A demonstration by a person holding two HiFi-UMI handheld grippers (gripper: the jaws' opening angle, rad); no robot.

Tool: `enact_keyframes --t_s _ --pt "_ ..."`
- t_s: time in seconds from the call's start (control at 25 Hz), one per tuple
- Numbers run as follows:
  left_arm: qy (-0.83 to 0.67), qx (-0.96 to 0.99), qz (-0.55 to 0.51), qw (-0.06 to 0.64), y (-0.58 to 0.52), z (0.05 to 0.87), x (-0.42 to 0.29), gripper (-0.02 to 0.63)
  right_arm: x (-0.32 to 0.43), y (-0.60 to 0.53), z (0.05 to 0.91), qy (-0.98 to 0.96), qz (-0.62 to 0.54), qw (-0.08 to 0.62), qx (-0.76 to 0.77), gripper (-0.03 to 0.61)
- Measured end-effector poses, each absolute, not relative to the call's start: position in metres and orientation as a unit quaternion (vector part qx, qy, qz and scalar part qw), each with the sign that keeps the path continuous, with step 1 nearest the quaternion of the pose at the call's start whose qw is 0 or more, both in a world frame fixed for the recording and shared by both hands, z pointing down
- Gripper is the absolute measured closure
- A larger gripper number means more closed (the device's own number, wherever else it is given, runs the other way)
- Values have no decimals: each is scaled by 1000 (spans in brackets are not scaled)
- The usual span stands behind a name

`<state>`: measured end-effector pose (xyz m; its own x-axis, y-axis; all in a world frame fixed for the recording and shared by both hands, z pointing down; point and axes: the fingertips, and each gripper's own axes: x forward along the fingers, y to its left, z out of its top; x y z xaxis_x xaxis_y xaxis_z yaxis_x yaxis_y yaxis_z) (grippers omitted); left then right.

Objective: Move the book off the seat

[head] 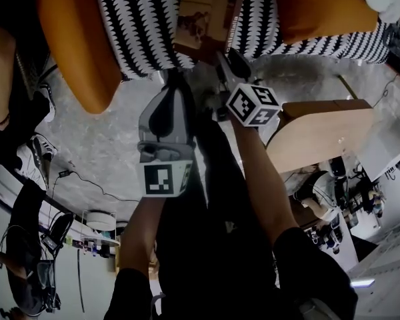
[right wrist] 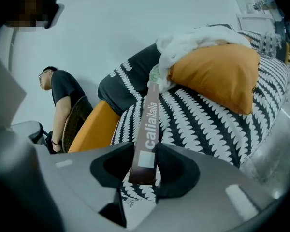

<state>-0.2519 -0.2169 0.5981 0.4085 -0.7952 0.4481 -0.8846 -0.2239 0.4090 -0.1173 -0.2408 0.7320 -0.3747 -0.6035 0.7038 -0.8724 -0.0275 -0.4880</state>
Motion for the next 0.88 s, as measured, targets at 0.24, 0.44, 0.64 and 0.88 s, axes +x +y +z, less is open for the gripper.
enact_keyframes --t_s 0.24,0.44,0.64,0.88 --pt "-536 780 79 313 -197 594 -215 607 -77 -216 732 -679 470 166 539 419" --pt "-533 785 79 306 -204 581 -214 607 -75 -216 726 -676 469 182 538 420" --pt "-536 785 82 301 -208 562 -215 607 -78 -215 705 -684 461 196 531 422" --pt "-541 781 81 301 -207 535 -219 607 -77 -212 669 -692 448 202 529 422"
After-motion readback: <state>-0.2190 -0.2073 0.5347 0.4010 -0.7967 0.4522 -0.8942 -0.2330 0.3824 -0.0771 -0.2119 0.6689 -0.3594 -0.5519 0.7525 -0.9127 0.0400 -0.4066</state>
